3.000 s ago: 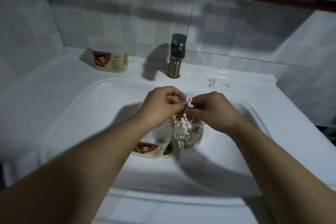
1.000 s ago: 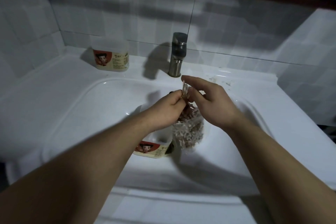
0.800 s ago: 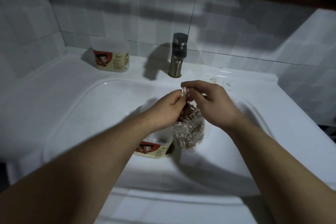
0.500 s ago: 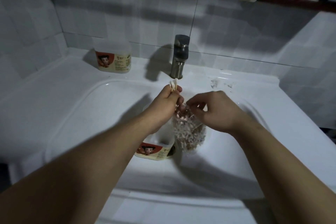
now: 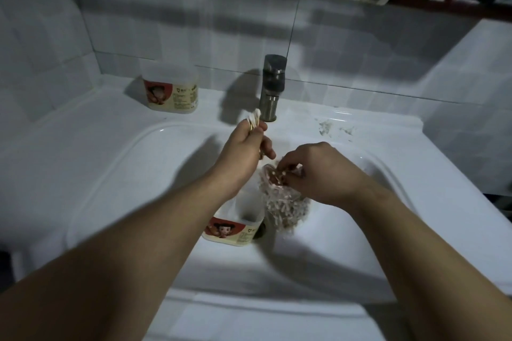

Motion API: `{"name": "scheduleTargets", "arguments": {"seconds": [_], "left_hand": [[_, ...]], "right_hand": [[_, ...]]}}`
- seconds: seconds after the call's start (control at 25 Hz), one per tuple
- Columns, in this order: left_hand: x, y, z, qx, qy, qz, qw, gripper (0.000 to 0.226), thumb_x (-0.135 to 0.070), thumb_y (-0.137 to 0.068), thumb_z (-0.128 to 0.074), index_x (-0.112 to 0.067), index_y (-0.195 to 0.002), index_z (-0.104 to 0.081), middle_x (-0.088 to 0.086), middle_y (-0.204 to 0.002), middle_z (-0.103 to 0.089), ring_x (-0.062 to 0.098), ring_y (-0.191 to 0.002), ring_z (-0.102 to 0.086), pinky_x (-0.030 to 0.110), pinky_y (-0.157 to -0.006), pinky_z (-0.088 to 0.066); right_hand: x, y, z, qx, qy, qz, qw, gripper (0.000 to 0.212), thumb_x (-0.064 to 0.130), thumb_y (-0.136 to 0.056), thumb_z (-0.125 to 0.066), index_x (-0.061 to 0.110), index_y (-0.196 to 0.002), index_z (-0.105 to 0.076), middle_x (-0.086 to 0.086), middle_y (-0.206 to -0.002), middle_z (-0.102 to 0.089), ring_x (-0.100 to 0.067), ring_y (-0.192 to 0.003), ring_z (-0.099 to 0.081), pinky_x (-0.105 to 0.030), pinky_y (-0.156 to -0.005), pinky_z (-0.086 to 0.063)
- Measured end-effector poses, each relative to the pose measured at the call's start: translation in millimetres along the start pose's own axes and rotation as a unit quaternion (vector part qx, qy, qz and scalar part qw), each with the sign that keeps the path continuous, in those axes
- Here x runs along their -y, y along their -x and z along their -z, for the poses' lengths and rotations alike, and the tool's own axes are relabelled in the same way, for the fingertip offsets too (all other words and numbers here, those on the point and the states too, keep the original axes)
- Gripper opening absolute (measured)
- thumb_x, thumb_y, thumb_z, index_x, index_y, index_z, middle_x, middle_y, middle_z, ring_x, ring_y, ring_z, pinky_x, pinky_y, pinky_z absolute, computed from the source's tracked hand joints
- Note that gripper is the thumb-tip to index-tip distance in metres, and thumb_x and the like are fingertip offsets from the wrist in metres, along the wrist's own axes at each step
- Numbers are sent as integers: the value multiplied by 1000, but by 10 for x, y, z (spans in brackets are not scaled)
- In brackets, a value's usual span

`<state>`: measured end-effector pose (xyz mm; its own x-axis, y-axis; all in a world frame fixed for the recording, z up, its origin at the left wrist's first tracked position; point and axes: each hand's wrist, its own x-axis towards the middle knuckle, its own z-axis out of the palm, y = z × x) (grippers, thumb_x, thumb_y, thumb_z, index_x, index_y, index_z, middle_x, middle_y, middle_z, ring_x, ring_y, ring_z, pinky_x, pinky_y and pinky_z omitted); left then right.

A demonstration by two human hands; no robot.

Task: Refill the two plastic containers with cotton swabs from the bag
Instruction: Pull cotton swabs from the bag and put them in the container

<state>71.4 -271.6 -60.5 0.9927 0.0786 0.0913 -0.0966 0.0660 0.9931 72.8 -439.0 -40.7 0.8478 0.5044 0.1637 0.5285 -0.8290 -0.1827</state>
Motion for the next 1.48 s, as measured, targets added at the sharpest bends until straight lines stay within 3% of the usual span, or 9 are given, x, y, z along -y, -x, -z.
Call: {"name": "scheduleTargets", "arguments": {"seconds": [0.12, 0.36, 0.56, 0.68, 0.76, 0.92, 1.12, 1.28, 1.48], "left_hand": [[-4, -10, 3, 12, 50, 13, 999, 23, -13, -110, -33, -19, -96, -51, -5, -60, -54, 16, -64, -58, 35, -75, -47], [131, -41, -23, 0, -11, 46, 999, 21, -19, -109, -35, -26, -97, -51, -8, -67, -66, 21, -89, -61, 40, -82, -41], [111, -48, 2, -29, 1, 75, 997, 22, -19, -108, -33, -27, -98, -51, 0, -82, -65, 20, -89, -64, 45, -90, -49], [91, -51, 11, -31, -27, 16, 999, 21, -19, -109, -34, -26, -97, -50, -1, -81, -66, 17, -88, -65, 49, -97, -51], [91, -41, 8, -4, -59, -46, 997, 21, -19, -110, -35, -27, -97, -50, -4, -79, -71, 15, -89, -69, 47, -97, -54], [118, -22, -4, 28, -116, -92, 989, 19, -24, -108, -39, -32, -97, -52, -9, -92, -76, 14, -99, -72, 49, -92, -56], [85, 41, 10, 58, -211, -96, 971, 15, -26, -109, -40, -30, -104, -54, -15, -103, -66, 11, -93, -64, 37, -80, -51], [87, 34, 19, 106, -255, -84, 958, 22, -30, -109, -39, -19, -116, -57, -2, -107, -70, 17, -99, -66, 46, -90, -53], [141, 8, 13, 135, -266, -92, 950, 23, -30, -109, -41, -17, -113, -60, 2, -99, -69, 22, -94, -65, 50, -88, -53]], "right_hand": [[-3, 20, -7, 4, -26, -8, 1000, 21, 24, -88, -68, 32, -104, -79, 10, -92, -76, -11, -86, -68, -27, -78, -54], [89, 16, -47, 4, -16, -31, 999, 30, 55, -85, -72, 33, -104, -75, 11, -92, -75, -10, -80, -62, -31, -77, -55], [54, -6, -71, -28, -58, -41, 997, 9, 27, -87, -77, 23, -94, -78, 5, -87, -76, -14, -84, -69, -31, -80, -56], [26, -3, -27, -72, -113, -57, 989, 15, 14, -85, -75, 23, -95, -80, 10, -89, -78, -2, -83, -69, -7, -77, -49], [7, 4, 6, -89, -142, -64, 984, 18, 12, -84, -74, 24, -95, -81, 12, -85, -77, 1, -80, -68, -2, -73, -45], [-27, 4, 17, -121, -232, -104, 960, 17, 12, -81, -75, 29, -83, -77, 11, -73, -73, 1, -69, -66, -8, -64, -45], [-92, -23, 44, -131, -369, -155, 907, 17, 5, -81, -71, 21, -76, -75, 0, -69, -72, -10, -59, -60, -29, -61, -48], [-87, -40, 31, -160, -443, -165, 867, 18, -1, -85, -70, 16, -85, -74, -2, -64, -68, -14, -54, -59, -26, -58, -49], [-39, -68, -30, -168, -494, -156, 839, 13, 1, -88, -73, 11, -95, -75, -10, -72, -69, -17, -57, -60, -26, -60, -51]]}}
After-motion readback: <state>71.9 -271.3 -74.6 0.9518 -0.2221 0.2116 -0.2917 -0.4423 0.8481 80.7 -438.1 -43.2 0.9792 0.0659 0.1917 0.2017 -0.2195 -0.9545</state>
